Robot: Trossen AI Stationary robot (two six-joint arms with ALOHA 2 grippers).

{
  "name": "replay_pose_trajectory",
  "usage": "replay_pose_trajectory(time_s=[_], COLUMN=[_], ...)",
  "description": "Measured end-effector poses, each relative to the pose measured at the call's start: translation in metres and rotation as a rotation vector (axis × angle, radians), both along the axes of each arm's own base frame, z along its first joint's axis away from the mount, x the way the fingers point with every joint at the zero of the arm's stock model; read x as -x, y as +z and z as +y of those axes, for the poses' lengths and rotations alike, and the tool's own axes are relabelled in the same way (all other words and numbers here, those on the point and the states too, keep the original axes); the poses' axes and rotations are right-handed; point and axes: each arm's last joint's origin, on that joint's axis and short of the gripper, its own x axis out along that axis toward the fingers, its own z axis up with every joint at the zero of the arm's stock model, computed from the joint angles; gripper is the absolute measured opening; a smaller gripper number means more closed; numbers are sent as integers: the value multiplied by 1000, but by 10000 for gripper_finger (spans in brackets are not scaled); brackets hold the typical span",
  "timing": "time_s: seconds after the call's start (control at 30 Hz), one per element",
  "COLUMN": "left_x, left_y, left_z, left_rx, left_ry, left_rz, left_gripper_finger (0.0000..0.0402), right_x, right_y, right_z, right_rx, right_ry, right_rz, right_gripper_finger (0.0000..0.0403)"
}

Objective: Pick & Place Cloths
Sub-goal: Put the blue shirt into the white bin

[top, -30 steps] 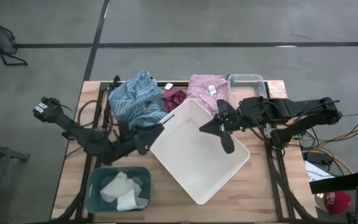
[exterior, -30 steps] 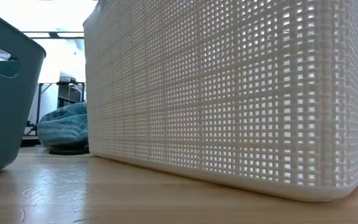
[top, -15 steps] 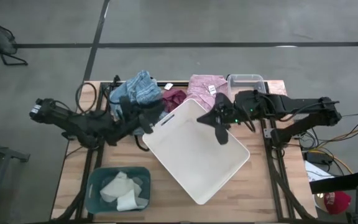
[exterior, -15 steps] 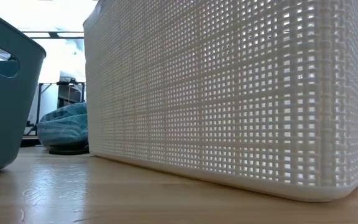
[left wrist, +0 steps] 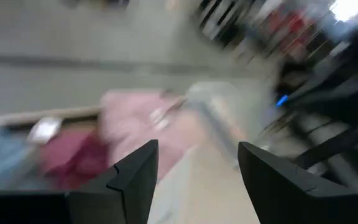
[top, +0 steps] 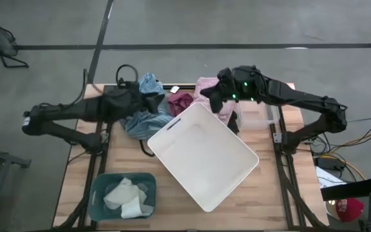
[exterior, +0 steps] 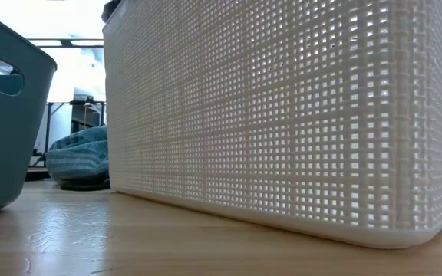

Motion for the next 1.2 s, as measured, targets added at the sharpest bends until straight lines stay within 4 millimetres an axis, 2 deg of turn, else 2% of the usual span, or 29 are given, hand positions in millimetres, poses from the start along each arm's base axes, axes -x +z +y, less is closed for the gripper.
replay_pose_trajectory(time_s=[0.13,0.23,0.37,0.53,0.73,1.0,1.2], left_x=[23,40,48,43,30,22,13], left_y=[-22,-40,-54,-70,-106,-161,-207], left_z=[28,45,56,65,75,88,91], left_rx=[81,212,287,356,459,466,476], left_ry=[28,62,-8,-32,-71,-83,-186], left_rz=[279,478,665,817,990,1256,1236], left_gripper_finger=[225,226,234,275,328,337,335], right_x=[-3,-7,-14,-21,-30,-37,-38], right_y=[-6,-10,-16,-23,-32,-39,-39], right_z=[-16,-21,-23,-25,-28,-25,-21], right_rx=[-64,-119,-126,-132,-142,-156,-167], right_ry=[-64,-94,-96,-95,-88,-59,-37], right_rz=[1,-11,0,16,41,64,61], right_gripper_finger=[40,40,34,26,14,15,9])
